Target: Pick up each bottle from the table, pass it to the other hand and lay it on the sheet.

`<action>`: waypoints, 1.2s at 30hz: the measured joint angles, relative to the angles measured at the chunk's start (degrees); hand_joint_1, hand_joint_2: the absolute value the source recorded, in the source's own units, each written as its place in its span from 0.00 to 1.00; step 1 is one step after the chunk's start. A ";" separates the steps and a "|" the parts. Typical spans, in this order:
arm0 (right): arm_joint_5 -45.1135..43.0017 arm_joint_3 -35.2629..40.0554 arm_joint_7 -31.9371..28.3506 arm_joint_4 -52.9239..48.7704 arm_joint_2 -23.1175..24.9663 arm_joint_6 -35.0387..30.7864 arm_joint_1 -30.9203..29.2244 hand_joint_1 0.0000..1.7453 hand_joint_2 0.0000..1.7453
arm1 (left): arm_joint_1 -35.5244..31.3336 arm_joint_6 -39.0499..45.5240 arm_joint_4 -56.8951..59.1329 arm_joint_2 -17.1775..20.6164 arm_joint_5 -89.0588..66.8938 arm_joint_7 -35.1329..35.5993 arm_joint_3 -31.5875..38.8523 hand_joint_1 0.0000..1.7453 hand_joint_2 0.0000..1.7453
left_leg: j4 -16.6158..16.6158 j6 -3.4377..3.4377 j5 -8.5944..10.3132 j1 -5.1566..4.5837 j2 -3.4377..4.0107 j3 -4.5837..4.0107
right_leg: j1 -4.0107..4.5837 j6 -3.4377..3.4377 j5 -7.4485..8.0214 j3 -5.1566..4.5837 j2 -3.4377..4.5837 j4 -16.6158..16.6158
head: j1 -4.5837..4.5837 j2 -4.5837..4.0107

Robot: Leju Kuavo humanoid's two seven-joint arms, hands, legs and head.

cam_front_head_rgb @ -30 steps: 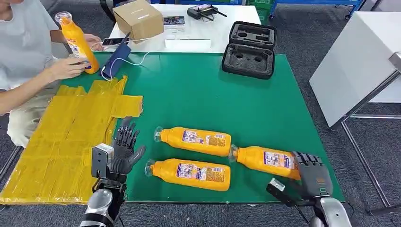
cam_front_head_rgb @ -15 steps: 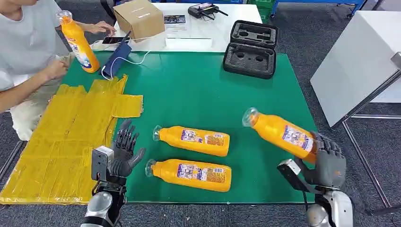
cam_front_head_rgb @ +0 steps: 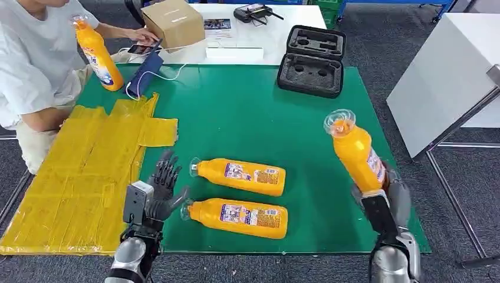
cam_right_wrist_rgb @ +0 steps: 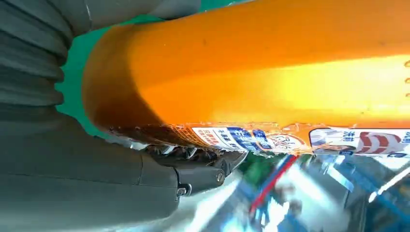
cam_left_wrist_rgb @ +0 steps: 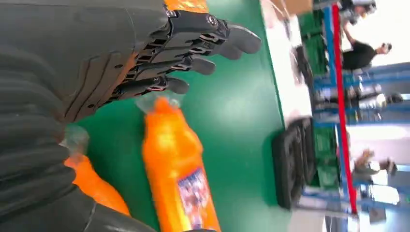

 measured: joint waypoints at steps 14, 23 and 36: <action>-1.79 3.65 -0.28 3.50 4.15 1.77 -2.96 1.00 1.00 | -1.98 0.00 1.42 -0.65 -0.76 0.17 -2.66 0.00 1.00 | 0.00 -0.01 -0.01 -0.04 -0.06 -0.07 | -0.02 0.00 -0.01 -0.02 -0.04 -0.01 | 0.02 0.00; -2.56 11.91 -0.37 9.82 8.63 5.88 -7.92 1.00 1.00 | -5.17 0.09 1.79 -1.62 -2.86 0.22 -7.01 0.00 1.00 | 0.00 -0.05 0.05 0.01 -0.02 -0.06 | 0.00 -0.01 0.00 -0.07 -0.04 0.12 | 0.02 0.00; -1.55 24.35 1.38 17.03 12.39 6.93 -11.68 1.00 1.00 | -7.94 2.47 1.86 -2.08 -5.44 0.41 -11.04 0.00 1.00 | 0.00 -0.06 0.04 0.00 -0.03 -0.08 | -0.01 -0.02 -0.01 -0.10 -0.04 0.11 | 0.02 0.00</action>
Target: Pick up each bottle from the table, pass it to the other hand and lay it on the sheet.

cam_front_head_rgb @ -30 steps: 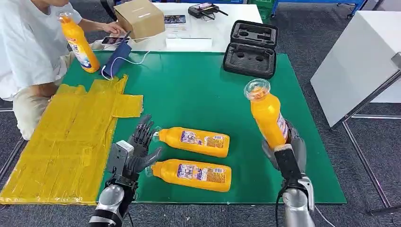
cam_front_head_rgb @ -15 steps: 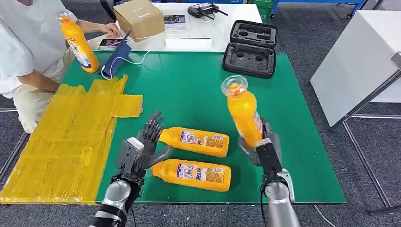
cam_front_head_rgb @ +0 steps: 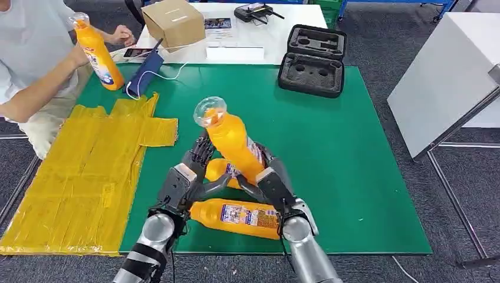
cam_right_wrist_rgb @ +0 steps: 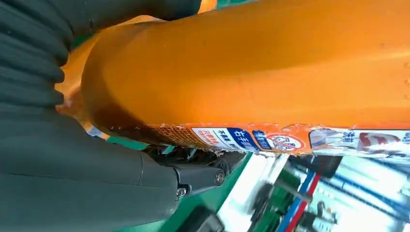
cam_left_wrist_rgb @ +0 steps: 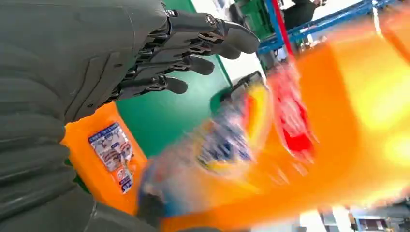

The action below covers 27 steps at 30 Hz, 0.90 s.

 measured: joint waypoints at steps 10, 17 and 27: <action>1.05 3.78 0.59 1.60 0.83 -0.02 -0.21 1.00 1.00 | -0.09 0.81 0.50 -0.52 -0.66 0.00 -0.46 0.00 1.00 | 0.00 0.00 0.00 0.00 0.00 0.00 | 0.00 0.00 0.00 0.00 0.00 0.00 | 0.00 0.00; 3.21 6.21 1.07 3.21 0.98 -1.97 -0.60 1.00 1.00 | -0.35 1.18 0.96 -0.57 0.05 0.24 -0.30 0.00 1.00 | 0.00 0.00 0.00 0.00 0.01 0.00 | 0.00 0.00 0.00 -0.01 0.00 0.00 | 0.00 0.00; 3.58 7.45 1.14 4.55 1.11 -2.51 -0.77 1.00 1.00 | -0.35 1.35 1.03 -0.63 0.66 0.28 0.13 0.00 1.00 | 0.00 0.00 0.00 0.00 0.00 0.00 | 0.00 0.00 0.00 -0.01 0.00 0.00 | 0.00 0.00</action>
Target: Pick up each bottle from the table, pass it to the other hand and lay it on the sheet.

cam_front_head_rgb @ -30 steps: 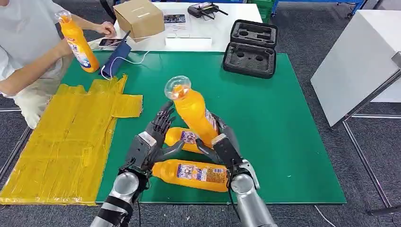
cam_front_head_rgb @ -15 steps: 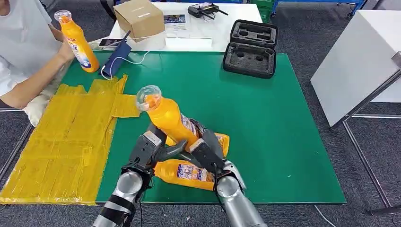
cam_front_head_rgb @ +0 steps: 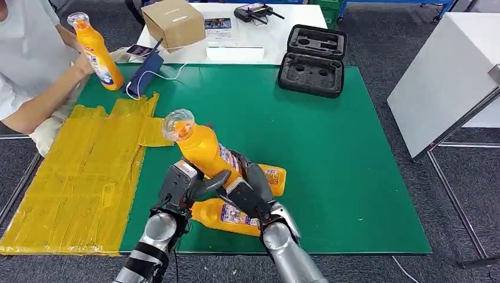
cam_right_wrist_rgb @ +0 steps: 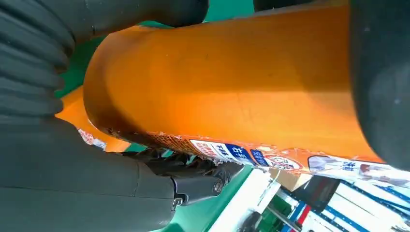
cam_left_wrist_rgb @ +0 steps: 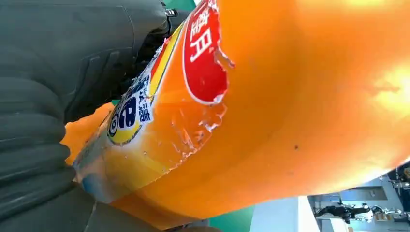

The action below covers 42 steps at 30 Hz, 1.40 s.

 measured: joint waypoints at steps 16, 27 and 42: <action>0.00 0.02 0.00 0.68 0.17 -0.07 -0.07 1.00 1.00 | -0.02 0.11 0.46 -0.02 1.49 0.00 0.18 1.00 1.00 | 0.00 0.00 0.00 0.00 0.00 0.00 | 0.00 0.00 0.00 0.00 0.00 0.00 | 0.00 0.00; -0.79 0.00 0.35 0.26 0.11 -0.87 -0.11 1.00 1.00 | 0.17 -0.37 0.42 -0.28 5.79 -0.09 2.64 1.00 1.00 | 0.00 0.00 0.00 0.00 0.01 0.00 | 0.00 0.00 0.00 -0.03 0.00 0.00 | 0.00 0.00; -1.07 -0.02 0.09 -2.80 -0.55 -0.90 0.83 0.00 1.00 | 0.04 0.37 -0.39 -0.70 4.04 -0.50 2.64 1.00 1.00 | 0.00 0.00 0.00 0.00 0.01 -0.01 | 0.00 0.00 0.00 -0.03 0.00 0.00 | 0.00 0.00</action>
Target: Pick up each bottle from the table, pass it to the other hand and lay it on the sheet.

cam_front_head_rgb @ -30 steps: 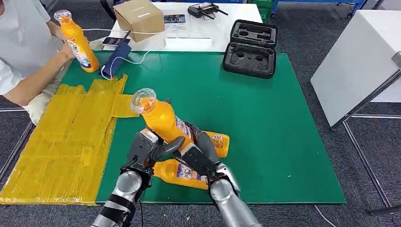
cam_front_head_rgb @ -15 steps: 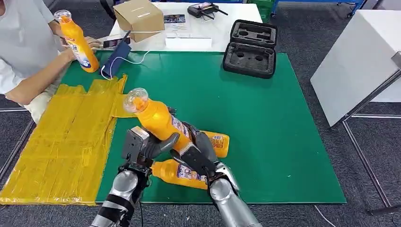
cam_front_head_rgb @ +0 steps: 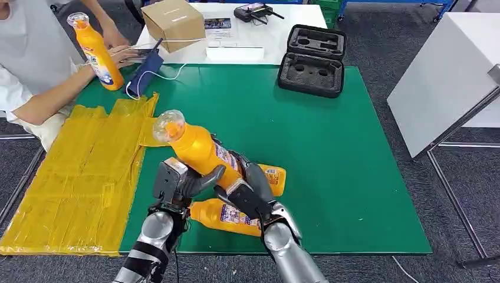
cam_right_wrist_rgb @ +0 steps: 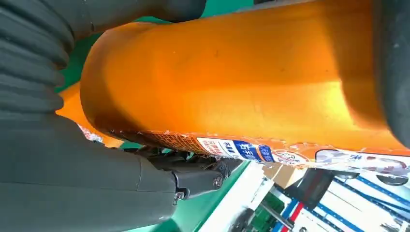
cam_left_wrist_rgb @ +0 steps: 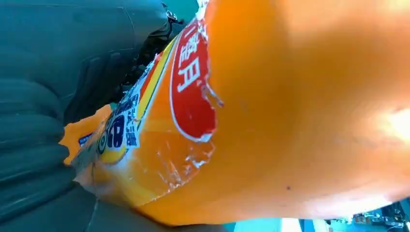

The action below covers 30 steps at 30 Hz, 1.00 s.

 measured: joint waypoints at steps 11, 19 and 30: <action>1.51 0.26 -0.17 -8.20 -0.70 -2.12 1.48 0.00 0.00 | -3.21 17.71 -5.64 2.93 -20.12 1.62 3.22 1.00 1.00 | 0.00 -0.02 0.02 0.01 0.00 -0.03 | 0.01 0.00 0.01 -0.02 0.00 0.03 | 0.00 0.00; -0.59 3.30 -0.26 -17.62 -1.90 -4.35 1.63 0.00 1.00 | -8.08 31.89 -5.33 6.69 -45.56 6.54 7.21 1.00 1.00 | 0.00 -0.04 0.07 0.03 -0.01 -0.03 | 0.00 -0.01 0.01 -0.02 0.00 0.04 | 0.02 0.00; -6.55 8.81 -4.70 -26.99 -4.44 -12.46 1.97 0.00 1.00 | -22.11 39.12 21.17 20.68 -73.31 42.56 -5.36 1.00 1.00 | 0.00 -0.15 0.16 0.04 0.12 -0.03 | 0.02 -0.04 0.04 -0.18 0.07 0.19 | 0.06 0.00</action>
